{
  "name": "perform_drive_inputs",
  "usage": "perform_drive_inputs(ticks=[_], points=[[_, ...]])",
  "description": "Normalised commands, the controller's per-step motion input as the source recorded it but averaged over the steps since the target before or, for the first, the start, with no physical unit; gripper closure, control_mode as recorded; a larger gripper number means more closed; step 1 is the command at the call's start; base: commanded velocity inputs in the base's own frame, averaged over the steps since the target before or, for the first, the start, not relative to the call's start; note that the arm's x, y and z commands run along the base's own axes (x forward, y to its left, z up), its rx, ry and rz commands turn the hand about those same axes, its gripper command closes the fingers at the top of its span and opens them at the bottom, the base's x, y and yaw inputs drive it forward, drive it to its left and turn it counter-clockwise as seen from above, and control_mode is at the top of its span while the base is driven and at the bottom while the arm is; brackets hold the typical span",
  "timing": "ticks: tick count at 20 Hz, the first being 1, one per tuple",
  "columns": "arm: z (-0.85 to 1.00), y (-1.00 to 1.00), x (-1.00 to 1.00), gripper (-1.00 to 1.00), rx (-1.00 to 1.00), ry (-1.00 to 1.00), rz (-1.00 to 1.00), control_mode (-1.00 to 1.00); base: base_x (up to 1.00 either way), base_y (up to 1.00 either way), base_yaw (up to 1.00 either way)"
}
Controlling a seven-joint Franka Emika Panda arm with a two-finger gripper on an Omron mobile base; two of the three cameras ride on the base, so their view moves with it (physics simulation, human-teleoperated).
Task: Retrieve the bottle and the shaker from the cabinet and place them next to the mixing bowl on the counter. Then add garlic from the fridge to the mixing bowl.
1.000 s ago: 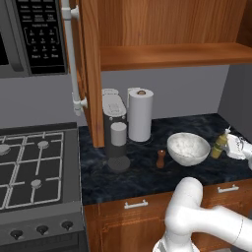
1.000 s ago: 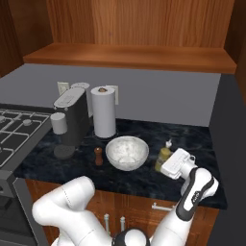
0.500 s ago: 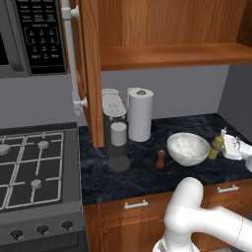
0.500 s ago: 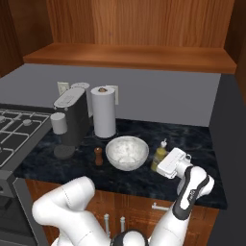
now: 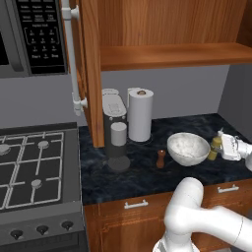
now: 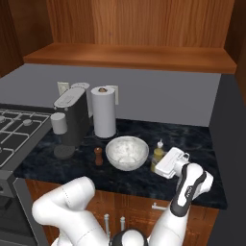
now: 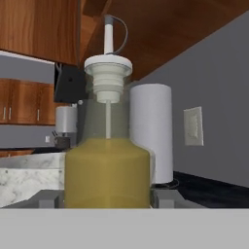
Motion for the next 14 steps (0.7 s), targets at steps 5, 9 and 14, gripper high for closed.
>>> perform_drive_inputs(ticks=[5,9,14], points=[[-0.07,0.0,0.0,1.0,-0.04,0.0,0.0,-1.0,0.0,0.0,0.0],[0.0,0.0,0.0,1.0,0.0,0.0,0.0,-1.0,0.0,0.0,0.0],[0.0,0.0,0.0,-1.0,0.0,0.0,0.0,-1.0,0.0,0.0,0.0]])
